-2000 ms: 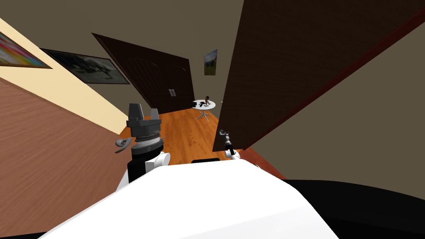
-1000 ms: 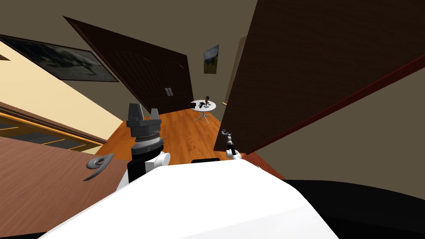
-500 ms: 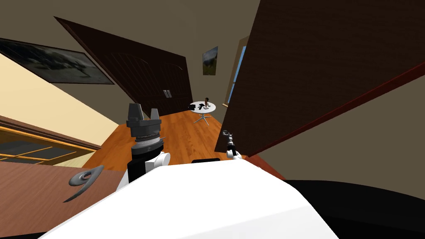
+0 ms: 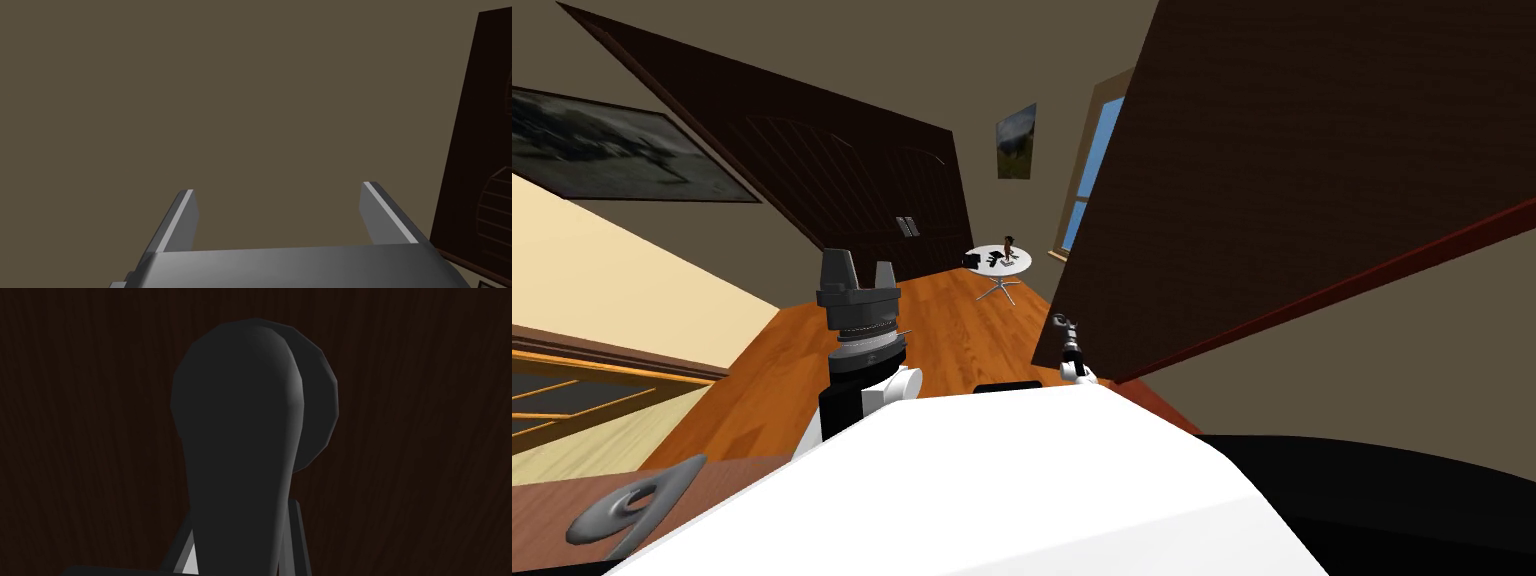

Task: Push the door open

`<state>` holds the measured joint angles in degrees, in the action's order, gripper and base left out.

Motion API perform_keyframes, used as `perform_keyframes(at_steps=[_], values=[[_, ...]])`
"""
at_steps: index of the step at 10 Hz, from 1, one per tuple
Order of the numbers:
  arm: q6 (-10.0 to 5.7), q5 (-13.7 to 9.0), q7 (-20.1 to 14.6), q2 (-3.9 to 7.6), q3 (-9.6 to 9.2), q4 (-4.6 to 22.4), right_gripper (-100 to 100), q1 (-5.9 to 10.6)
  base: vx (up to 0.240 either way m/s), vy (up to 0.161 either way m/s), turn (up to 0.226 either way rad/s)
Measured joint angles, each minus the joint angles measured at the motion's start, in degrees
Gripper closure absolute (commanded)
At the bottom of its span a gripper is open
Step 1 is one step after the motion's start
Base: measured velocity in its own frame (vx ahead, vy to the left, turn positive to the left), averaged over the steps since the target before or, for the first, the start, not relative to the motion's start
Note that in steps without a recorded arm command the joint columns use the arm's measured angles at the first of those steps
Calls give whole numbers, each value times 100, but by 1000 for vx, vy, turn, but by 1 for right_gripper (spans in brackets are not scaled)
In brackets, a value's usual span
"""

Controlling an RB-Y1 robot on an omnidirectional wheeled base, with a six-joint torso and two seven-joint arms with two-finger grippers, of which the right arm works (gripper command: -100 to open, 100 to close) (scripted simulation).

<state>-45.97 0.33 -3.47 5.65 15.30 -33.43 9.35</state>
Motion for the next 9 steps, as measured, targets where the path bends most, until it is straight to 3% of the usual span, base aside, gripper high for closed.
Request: perform_keyframes(at_steps=[1, 4, 5, 7, 9], values=[[102, -18, 25, -12, 33, -155, 100, -56, 55, 15, 6], [-64, -44, 13, 72, 69, 132, 100, 124, 36, 12, -11], [-15, -67, 44, 20, 109, 13, 100, 18, 150, 69, -80], [-208, -147, 87, 109, 235, 475, 100, 192, 156, 75, -55], [-161, -178, 94, 129, 290, 328, 100, 140, 104, 14, -21]])
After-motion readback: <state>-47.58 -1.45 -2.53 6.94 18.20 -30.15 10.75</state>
